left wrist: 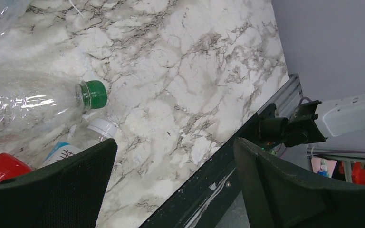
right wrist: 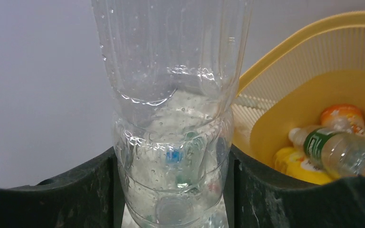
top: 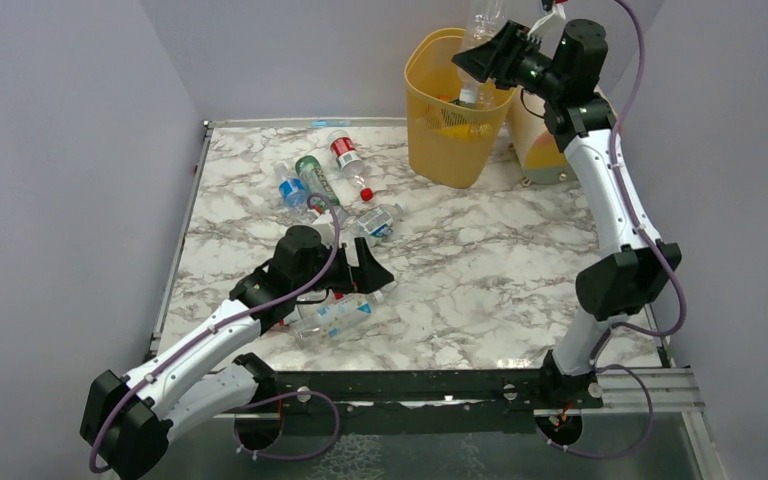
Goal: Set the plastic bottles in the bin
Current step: Place the plastic bottle in the trash bin.
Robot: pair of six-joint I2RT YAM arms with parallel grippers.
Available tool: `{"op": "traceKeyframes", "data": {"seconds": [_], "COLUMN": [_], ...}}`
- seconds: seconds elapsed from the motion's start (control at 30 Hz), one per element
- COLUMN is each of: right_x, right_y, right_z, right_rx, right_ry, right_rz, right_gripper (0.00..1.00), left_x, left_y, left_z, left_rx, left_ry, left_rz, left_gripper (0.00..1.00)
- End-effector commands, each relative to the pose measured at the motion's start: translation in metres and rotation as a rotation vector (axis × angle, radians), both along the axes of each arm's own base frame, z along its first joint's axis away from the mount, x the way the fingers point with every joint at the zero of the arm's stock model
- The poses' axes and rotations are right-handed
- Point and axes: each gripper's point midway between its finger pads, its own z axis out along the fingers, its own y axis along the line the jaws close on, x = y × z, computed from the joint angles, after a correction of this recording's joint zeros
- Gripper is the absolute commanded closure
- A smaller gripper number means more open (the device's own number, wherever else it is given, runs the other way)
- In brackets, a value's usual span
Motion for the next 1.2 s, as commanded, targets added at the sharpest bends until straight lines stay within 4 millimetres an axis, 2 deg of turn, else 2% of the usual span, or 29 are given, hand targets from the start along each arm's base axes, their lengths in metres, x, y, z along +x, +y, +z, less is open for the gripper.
{"op": "traceKeyframes", "data": {"seconds": [0.0, 0.1, 0.23, 0.43, 0.5, 0.53, 0.63, 0.77, 0.97, 1.17], "right_x": [0.059, 0.087, 0.113, 0.141, 0.146, 0.146, 0.145, 0.14, 0.126, 0.096], "right_y": [-0.01, -0.007, -0.003, 0.001, 0.001, 0.002, 0.007, 0.013, 0.009, 0.004], "right_z": [-0.003, -0.006, -0.012, -0.014, -0.02, -0.023, -0.034, -0.04, -0.031, -0.009], "right_rx": [0.015, 0.049, 0.08, 0.064, 0.06, 0.054, 0.03, 0.001, -0.007, -0.016], "right_ry": [-0.024, -0.044, -0.088, -0.124, -0.12, -0.117, -0.106, -0.111, -0.11, -0.114], "right_rz": [-0.148, -0.167, -0.178, -0.205, -0.207, -0.205, -0.194, -0.175, -0.183, -0.175], "right_gripper": [0.36, 0.37, 0.37, 0.36, 0.29, 0.24, 0.18, 0.16, 0.16, 0.15], "left_x": [0.001, 0.001, 0.001, 0.003, 0.004, 0.004, 0.006, 0.005, 0.004, 0.002], "left_y": [0.002, 0.003, 0.003, 0.003, 0.002, 0.002, 0.001, 0.002, 0.003, 0.006], "left_z": [0.009, 0.01, 0.009, 0.009, 0.01, 0.01, 0.011, 0.007, 0.006, 0.007], "left_rx": [-0.006, -0.005, 0.004, 0.013, 0.014, 0.015, 0.015, 0.022, 0.019, 0.018], "left_ry": [-0.015, -0.012, -0.005, 0.0, 0.001, 0.0, -0.001, 0.007, 0.009, 0.006], "left_rz": [0.022, 0.025, 0.027, 0.03, 0.031, 0.031, 0.031, 0.033, 0.039, 0.046], "left_gripper": [0.01, 0.01, 0.01, 0.01, 0.01, 0.01, 0.01, 0.01, 0.01, 0.01]}}
